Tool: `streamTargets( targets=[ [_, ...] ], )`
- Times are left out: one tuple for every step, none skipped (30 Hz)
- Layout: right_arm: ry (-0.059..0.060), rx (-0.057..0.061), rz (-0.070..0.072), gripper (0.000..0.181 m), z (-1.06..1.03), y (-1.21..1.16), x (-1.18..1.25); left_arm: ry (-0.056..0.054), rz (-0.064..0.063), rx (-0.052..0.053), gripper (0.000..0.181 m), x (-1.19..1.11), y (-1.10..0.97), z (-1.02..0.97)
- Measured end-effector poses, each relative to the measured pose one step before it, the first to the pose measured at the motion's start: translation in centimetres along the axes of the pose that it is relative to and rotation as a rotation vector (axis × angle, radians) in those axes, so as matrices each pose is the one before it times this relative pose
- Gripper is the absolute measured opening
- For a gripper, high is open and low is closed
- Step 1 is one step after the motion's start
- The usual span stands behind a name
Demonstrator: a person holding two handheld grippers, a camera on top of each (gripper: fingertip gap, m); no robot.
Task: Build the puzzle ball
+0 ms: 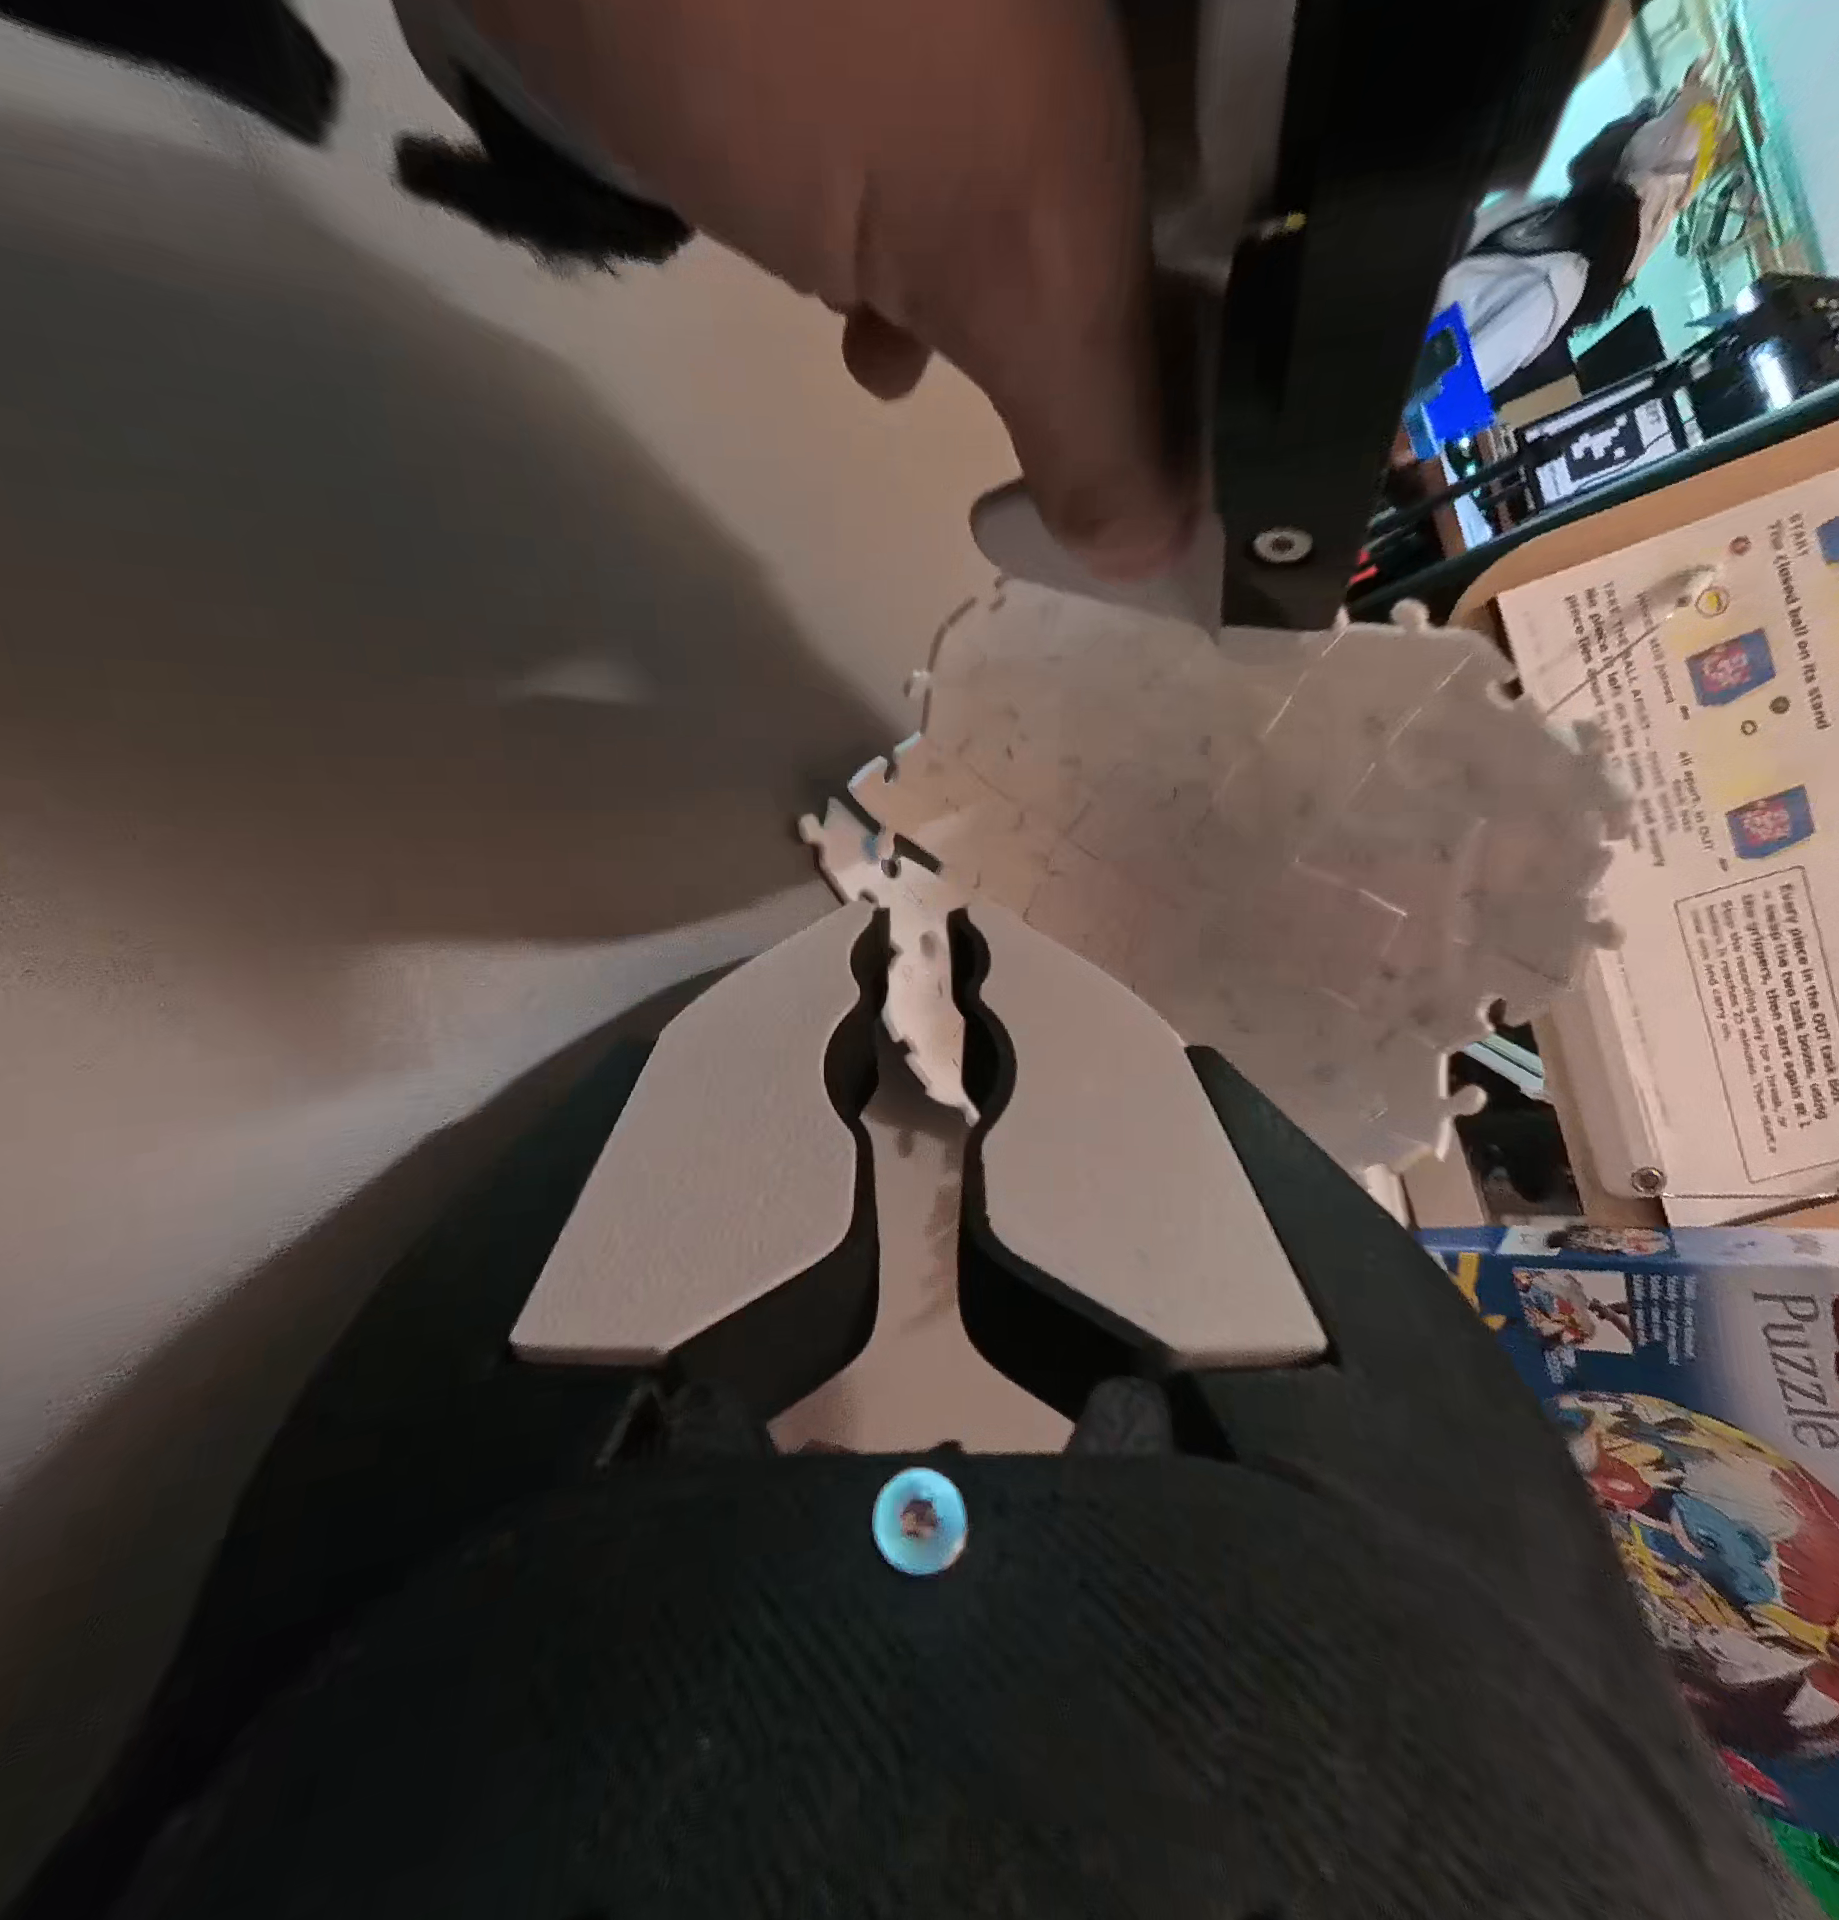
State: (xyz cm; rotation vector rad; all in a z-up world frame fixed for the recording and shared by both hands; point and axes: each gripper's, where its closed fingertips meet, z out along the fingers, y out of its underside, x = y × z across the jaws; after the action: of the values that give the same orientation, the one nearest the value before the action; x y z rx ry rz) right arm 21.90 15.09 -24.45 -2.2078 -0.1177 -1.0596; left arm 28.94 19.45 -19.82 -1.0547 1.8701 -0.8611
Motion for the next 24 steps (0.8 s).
streamTargets(
  targets=[
    [-0.0022, -0.0134, -0.0033, 0.011, 0.192, 0.318, -0.082, -0.0076, -0.0059, 0.0059, 0.002, 0.026, 0.112, -0.103],
    [-0.0002, -0.0147, -0.0038, 0.011, 0.073, 0.288, -0.07, -0.0069, -0.0157, 0.0043, 0.002, 0.0, 0.136, -0.096],
    [0.0045, -0.0139, -0.0109, 0.011, -0.068, 0.268, 0.029, -0.0045, -0.0196, 0.0031, 0.002, -0.003, 0.146, -0.104],
    [0.0202, -0.001, -0.0053, 0.012, -0.382, 0.087, 0.446, -0.002, -0.0174, 0.0042, 0.002, 0.008, 0.116, -0.114],
    [0.0482, 0.0415, 0.0278, 0.012, -0.908, -0.498, 1.173, -0.0011, -0.0134, 0.0052, 0.002, 0.0, 0.086, -0.086],
    [0.0445, 0.0696, 0.064, 0.01, -1.228, -0.88, 1.435, -0.0018, -0.009, 0.0041, 0.002, -0.003, 0.094, -0.084],
    [0.033, 0.057, 0.0782, 0.01, -1.029, -0.692, 1.477, -0.0029, -0.0064, 0.0044, 0.002, -0.019, 0.088, -0.067],
    [0.0379, 0.018, 0.0677, 0.016, -0.613, -0.156, 1.688, -0.0032, -0.0048, 0.008, 0.002, -0.014, 0.027, -0.074],
    [0.0359, -0.0142, 0.0407, 0.023, -0.233, 0.223, 1.73, -0.0032, -0.0017, 0.0079, 0.002, -0.003, 0.01, -0.06],
    [0.0301, -0.0226, 0.0279, 0.031, 0.008, 0.249, 1.582, -0.0041, 0.0005, 0.0027, 0.002, 0.005, 0.021, -0.042],
    [0.0184, -0.0115, 0.0319, 0.039, 0.157, 0.051, 1.213, -0.0037, 0.0009, 0.0009, 0.002, 0.007, -0.003, -0.027],
    [-0.003, -0.0088, 0.0326, 0.043, 0.272, 0.003, 0.686, -0.0026, 0.0012, 0.0018, 0.002, 0.031, -0.048, -0.03],
    [-0.009, -0.0126, 0.0214, 0.043, 0.383, 0.043, 0.346, -0.0042, 0.0002, 0.0017, 0.002, 0.011, -0.029, -0.016],
    [-0.0086, -0.0148, 0.0089, 0.045, 0.445, 0.095, 0.133, -0.0068, -0.0036, -0.0004, 0.002, -0.015, 0.023, 0.005],
    [-0.0155, -0.0157, 0.003, 0.045, 0.412, 0.069, -0.09, -0.0069, -0.0075, 0.0011, 0.002, -0.042, 0.025, -0.002],
    [-0.0216, -0.0126, 0.0051, 0.046, 0.363, -0.028, -0.228, -0.006, -0.0094, 0.0042, 0.002, -0.027, 0.01, -0.006],
    [-0.0184, -0.0084, 0.0147, 0.046, 0.298, -0.119, -0.225, -0.0076, -0.0095, 0.0037, 0.002, -0.055, 0.055, -0.019],
    [-0.022, -0.0031, 0.0191, 0.045, 0.245, -0.203, -0.308, -0.0096, -0.0081, 0.0021, 0.002, -0.084, 0.103, -0.02],
    [-0.0192, -0.0089, 0.0177, 0.045, 0.257, -0.064, -0.318, -0.0088, -0.0075, 0.0049, 0.002, -0.063, 0.082, -0.023],
    [-0.0127, -0.0179, 0.0119, 0.045, 0.238, 0.176, -0.211, -0.0068, -0.0076, 0.0084, 0.002, -0.045, 0.031, -0.035],
    [-0.0044, -0.0167, 0.0087, 0.045, 0.135, 0.297, -0.105, -0.0061, -0.0062, 0.0083, 0.002, -0.022, 0.013, -0.037],
    [-0.0061, -0.0088, 0.012, 0.045, -0.02, 0.327, -0.139, -0.0074, -0.0029, 0.0059, 0.002, -0.026, 0.03, -0.042],
    [-0.005, 0.0069, 0.0291, 0.046, -0.135, 0.264, -0.115, -0.0081, -0.0002, 0.005, 0.002, -0.031, 0.022, -0.041],
    [0.0019, 0.0224, 0.0498, 0.045, -0.231, 0.204, 0.055, -0.0062, 0.0018, 0.0058, 0.002, 0.002, 0.011, -0.053]
  ],
)
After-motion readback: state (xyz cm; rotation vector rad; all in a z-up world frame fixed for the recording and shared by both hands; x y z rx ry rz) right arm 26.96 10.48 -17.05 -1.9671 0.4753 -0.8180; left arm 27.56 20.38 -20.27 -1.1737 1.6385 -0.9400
